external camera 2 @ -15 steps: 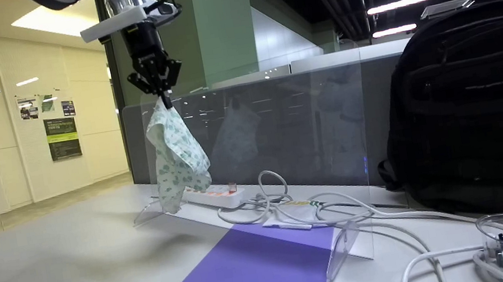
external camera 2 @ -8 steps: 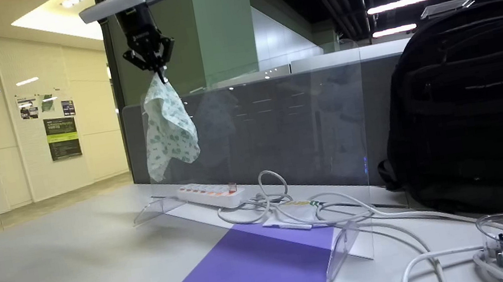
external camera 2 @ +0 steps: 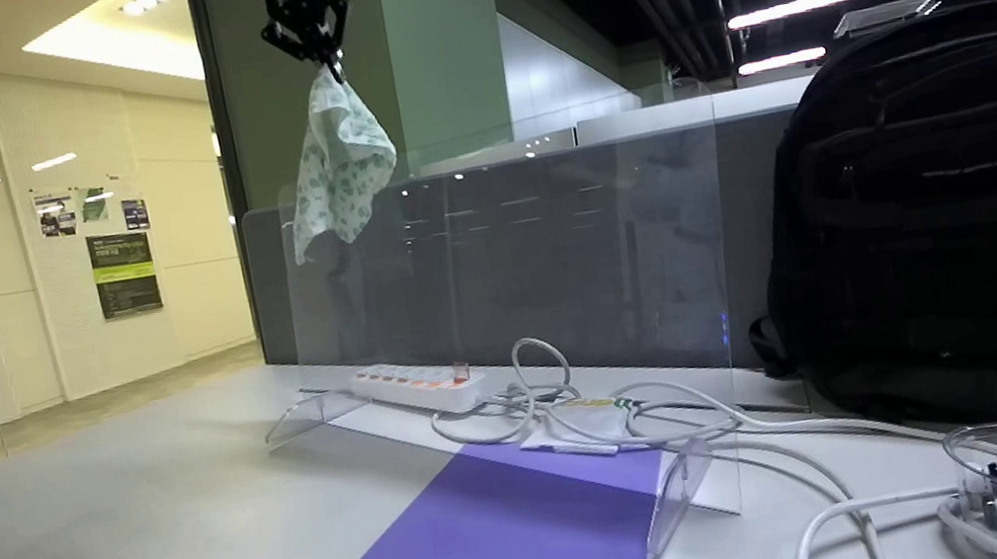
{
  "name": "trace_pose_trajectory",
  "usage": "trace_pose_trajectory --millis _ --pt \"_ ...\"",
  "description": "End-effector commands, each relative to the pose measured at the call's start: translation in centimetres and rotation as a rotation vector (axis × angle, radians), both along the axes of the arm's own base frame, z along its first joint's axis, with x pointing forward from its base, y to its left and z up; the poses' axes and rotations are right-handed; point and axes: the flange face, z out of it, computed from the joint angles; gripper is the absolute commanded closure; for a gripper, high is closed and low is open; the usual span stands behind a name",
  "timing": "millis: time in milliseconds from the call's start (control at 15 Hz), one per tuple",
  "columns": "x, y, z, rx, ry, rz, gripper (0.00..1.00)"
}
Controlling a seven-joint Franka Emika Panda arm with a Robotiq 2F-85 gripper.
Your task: Pick up the cloth and put it on top of the glass
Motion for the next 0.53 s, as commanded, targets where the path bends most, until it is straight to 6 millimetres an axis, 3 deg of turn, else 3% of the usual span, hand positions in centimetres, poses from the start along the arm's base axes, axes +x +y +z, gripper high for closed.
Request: trace_pose_trajectory --millis 0,467 --pt "3.1 -0.7 2.2 0.007 -0.062 -0.044 1.0" --pt "6.5 -1.7 2.1 0.02 -0.125 -0.06 1.0"
